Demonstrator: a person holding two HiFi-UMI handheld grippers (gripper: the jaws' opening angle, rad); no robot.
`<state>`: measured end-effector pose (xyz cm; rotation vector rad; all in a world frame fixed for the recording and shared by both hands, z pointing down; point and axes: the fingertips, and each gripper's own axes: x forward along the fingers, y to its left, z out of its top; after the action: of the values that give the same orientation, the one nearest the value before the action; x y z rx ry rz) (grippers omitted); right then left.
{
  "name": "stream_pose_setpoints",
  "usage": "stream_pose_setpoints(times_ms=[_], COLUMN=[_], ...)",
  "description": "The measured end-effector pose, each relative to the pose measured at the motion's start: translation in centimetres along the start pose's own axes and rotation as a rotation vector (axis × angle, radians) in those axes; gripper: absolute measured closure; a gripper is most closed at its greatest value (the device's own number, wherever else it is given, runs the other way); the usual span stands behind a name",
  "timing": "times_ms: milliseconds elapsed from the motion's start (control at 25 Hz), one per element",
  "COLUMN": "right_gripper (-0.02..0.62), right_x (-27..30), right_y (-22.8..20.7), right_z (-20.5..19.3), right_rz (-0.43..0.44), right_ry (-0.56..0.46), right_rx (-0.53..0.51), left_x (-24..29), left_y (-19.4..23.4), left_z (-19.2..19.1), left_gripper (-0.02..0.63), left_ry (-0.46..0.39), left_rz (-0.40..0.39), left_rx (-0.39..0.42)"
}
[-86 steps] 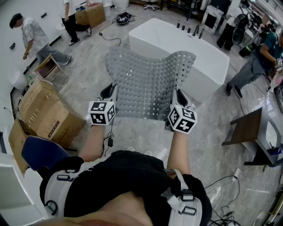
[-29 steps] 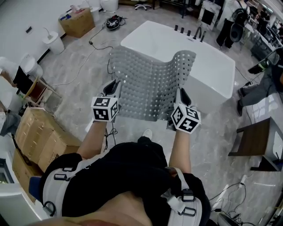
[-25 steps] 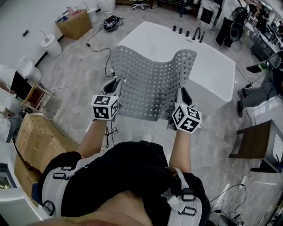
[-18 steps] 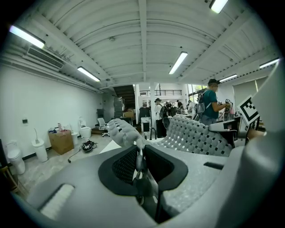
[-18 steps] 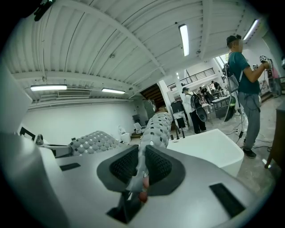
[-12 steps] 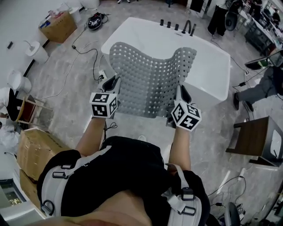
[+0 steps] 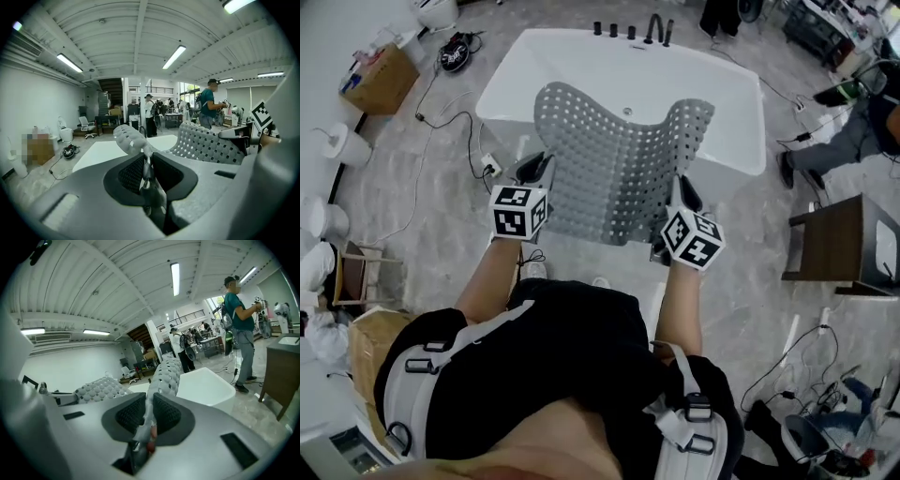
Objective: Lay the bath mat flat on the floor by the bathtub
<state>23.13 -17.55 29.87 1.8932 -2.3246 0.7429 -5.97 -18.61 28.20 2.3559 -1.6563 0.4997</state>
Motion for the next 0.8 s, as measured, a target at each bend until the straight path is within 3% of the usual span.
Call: stream_pose_setpoints(times_ms=[360, 800], right_gripper=[0.541, 0.541], right_x=[-0.9, 0.9], right_y=[0.7, -2.2], right_z=[-2.1, -2.6], right_rz=[-0.163, -0.256], right_ry=[-0.003, 0.043], right_rx=[0.056, 0.096], left_x=[2.6, 6.4], left_y=[2.7, 4.0], left_z=[-0.5, -1.6], left_gripper=[0.545, 0.545], left_ry=[0.024, 0.099], left_rz=[-0.149, -0.211], left_rx=[0.023, 0.011])
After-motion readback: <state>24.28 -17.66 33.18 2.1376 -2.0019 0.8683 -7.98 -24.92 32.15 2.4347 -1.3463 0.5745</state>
